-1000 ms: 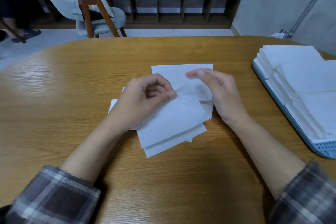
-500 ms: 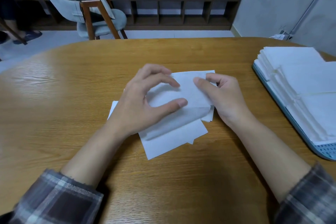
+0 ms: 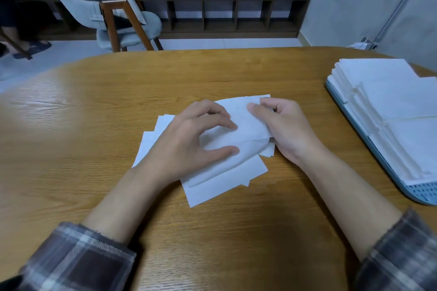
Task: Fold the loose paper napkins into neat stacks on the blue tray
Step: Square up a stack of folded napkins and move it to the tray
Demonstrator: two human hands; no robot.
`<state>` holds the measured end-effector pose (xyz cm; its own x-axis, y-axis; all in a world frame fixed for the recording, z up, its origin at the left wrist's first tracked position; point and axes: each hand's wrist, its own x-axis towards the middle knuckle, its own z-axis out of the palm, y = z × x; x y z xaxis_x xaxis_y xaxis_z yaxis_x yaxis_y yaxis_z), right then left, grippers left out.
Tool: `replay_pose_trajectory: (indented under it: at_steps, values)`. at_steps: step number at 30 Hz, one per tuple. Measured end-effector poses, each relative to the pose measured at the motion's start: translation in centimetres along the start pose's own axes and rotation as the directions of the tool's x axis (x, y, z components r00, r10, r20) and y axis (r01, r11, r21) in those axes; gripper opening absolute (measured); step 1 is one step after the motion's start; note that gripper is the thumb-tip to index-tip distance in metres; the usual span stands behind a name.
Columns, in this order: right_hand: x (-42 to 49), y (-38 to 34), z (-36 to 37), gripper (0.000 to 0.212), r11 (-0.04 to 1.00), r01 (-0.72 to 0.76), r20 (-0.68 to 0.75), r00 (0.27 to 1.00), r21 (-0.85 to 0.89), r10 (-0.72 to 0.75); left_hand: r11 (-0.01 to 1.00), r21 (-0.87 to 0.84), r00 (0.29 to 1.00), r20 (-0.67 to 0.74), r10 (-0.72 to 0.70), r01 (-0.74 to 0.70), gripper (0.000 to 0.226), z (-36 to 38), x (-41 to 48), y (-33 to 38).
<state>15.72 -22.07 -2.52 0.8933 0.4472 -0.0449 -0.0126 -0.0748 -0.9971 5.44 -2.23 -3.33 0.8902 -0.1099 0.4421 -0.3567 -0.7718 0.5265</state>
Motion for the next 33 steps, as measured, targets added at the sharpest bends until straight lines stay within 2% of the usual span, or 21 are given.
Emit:
replay_pose_trajectory:
  at_steps: [5, 14, 19, 23, 25, 29, 31, 33]
  values:
    - [-0.3, -0.5, 0.5, 0.047, 0.996, -0.038, 0.043, 0.998, 0.082, 0.034, 0.998, 0.022, 0.998, -0.008, 0.059, -0.059, 0.045, 0.8, -0.1, 0.3]
    - [-0.2, 0.0, 0.3, 0.036, 0.977, -0.164, 0.119, 0.982, 0.135, 0.149, 0.995, -0.002, 0.99, -0.098, 0.103, -0.104, 0.013, 1.5, -0.2, -0.1]
    - [-0.1, 0.0, 0.2, 0.036, 0.987, -0.129, 0.06, 0.991, 0.099, 0.124, 0.994, -0.057, 0.993, -0.077, 0.085, -0.089, 0.006, 1.1, -0.1, 0.2]
    - [0.1, -0.1, 0.2, 0.023, 0.997, -0.07, -0.057, 0.996, 0.035, 0.072, 0.983, -0.182, 0.995, -0.086, -0.051, 0.035, 0.002, 0.2, 0.1, 0.9]
    - [0.0, -0.4, 0.1, 0.02, 1.0, -0.027, -0.074, 0.997, -0.003, 0.026, 0.937, -0.318, 0.985, -0.046, -0.165, 0.143, 0.005, -0.5, 0.3, 1.4]
    - [-0.4, -0.8, 0.3, 0.029, 0.996, 0.037, -0.015, 0.999, -0.082, -0.038, 0.759, -0.597, 0.955, 0.044, -0.293, 0.26, 0.008, -1.9, 0.5, 1.6]
    - [-0.6, -0.8, 0.2, 0.039, 0.997, 0.05, 0.04, 0.998, -0.057, -0.048, 0.715, -0.631, 0.942, 0.08, -0.326, 0.301, 0.008, -2.2, 0.5, 1.5]
    - [-0.9, -0.9, 0.2, 0.041, 0.994, 0.102, 0.103, 0.99, -0.029, -0.099, 0.718, -0.619, 0.935, 0.078, -0.346, 0.318, 0.017, -2.3, 0.6, 1.3]
